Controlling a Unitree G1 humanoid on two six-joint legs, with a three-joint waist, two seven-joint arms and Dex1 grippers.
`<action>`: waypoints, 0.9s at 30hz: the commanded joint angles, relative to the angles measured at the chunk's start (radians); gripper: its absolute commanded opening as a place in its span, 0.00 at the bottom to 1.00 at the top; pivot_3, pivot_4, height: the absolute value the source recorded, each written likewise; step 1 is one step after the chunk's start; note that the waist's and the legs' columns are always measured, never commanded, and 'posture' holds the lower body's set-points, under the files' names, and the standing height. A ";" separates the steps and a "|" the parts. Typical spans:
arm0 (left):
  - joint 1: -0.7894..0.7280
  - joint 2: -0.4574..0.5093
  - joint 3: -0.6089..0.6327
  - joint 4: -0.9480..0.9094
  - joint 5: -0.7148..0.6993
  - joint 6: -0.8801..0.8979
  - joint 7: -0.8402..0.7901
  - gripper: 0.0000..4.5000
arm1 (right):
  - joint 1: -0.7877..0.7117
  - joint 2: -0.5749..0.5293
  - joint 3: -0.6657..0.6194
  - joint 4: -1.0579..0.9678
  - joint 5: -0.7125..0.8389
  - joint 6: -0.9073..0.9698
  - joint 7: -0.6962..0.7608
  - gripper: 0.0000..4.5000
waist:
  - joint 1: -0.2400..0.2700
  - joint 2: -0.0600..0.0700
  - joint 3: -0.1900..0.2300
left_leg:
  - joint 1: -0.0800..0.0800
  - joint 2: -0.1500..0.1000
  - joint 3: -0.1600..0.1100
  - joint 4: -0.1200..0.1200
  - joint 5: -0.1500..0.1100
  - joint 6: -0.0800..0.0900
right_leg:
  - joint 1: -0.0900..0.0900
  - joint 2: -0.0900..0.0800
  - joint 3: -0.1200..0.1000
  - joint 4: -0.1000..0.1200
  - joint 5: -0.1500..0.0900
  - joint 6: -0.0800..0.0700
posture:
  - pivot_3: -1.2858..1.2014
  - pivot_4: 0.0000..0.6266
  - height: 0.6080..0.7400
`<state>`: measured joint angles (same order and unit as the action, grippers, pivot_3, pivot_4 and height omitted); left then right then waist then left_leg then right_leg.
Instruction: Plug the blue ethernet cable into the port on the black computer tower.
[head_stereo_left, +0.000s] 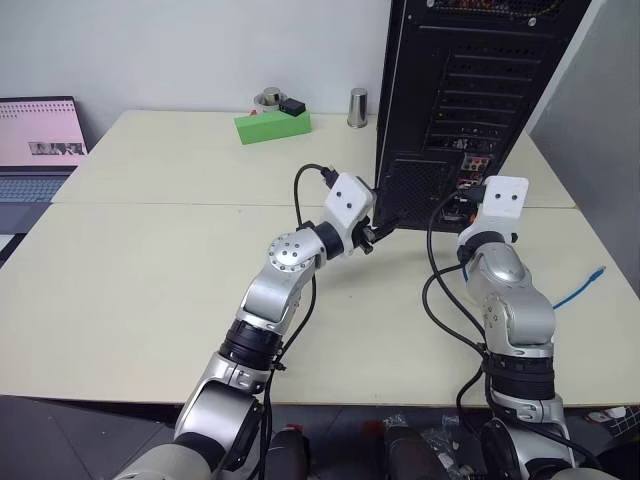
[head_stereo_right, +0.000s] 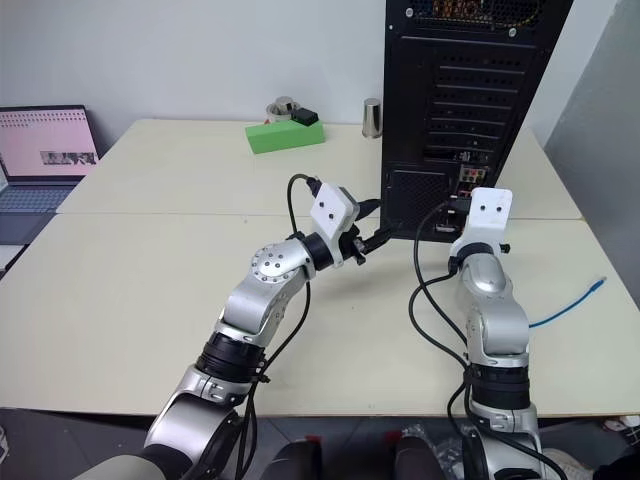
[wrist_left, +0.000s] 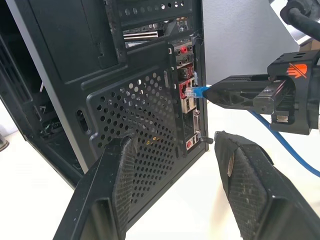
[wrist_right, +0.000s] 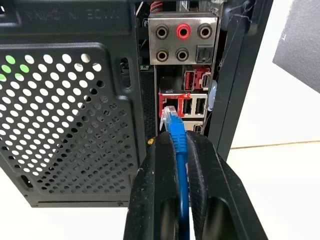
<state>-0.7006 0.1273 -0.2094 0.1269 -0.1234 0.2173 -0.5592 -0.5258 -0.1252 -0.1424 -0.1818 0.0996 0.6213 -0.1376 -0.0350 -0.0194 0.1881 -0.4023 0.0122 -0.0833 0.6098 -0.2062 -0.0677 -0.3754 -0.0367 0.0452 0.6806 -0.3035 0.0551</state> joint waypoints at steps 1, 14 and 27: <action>-0.004 -0.010 0.001 -0.044 -0.001 -0.013 -0.001 0.58 | -0.031 -0.006 -0.013 -0.010 -0.011 -0.030 -0.003 0.00 | 0.000 0.000 0.000 | 0.000 0.000 0.000 0.000 0.000 0.000 | 0.000 0.000 0.000 0.000 0.000 0.000 | 0.52 0.24 1.00; -0.002 -0.015 0.008 -0.046 -0.012 -0.011 -0.011 0.58 | -0.042 -0.013 -0.011 -0.005 -0.022 -0.048 -0.007 0.00 | 0.000 0.000 0.000 | 0.000 0.000 0.000 0.000 0.000 0.000 | 0.000 0.000 0.000 0.000 0.000 0.000 | 0.52 0.24 1.00; 0.000 -0.017 0.009 -0.049 -0.008 -0.010 -0.011 0.58 | -0.036 -0.005 -0.019 0.014 -0.038 -0.046 -0.035 0.00 | 0.001 0.000 0.000 | 0.000 0.000 0.000 0.000 0.000 0.000 | 0.000 0.000 0.000 0.000 0.000 0.000 | 0.52 0.24 1.00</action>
<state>-0.6991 0.1160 -0.2086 0.1237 -0.1249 0.2173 -0.5726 -0.5396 -0.1267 -0.1425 -0.1535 0.0791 0.6005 -0.1558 -0.0336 -0.0194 0.1881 -0.4023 0.0122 -0.0833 0.6097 -0.2062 -0.0678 -0.3754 -0.0367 0.0453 0.6805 -0.3035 0.0551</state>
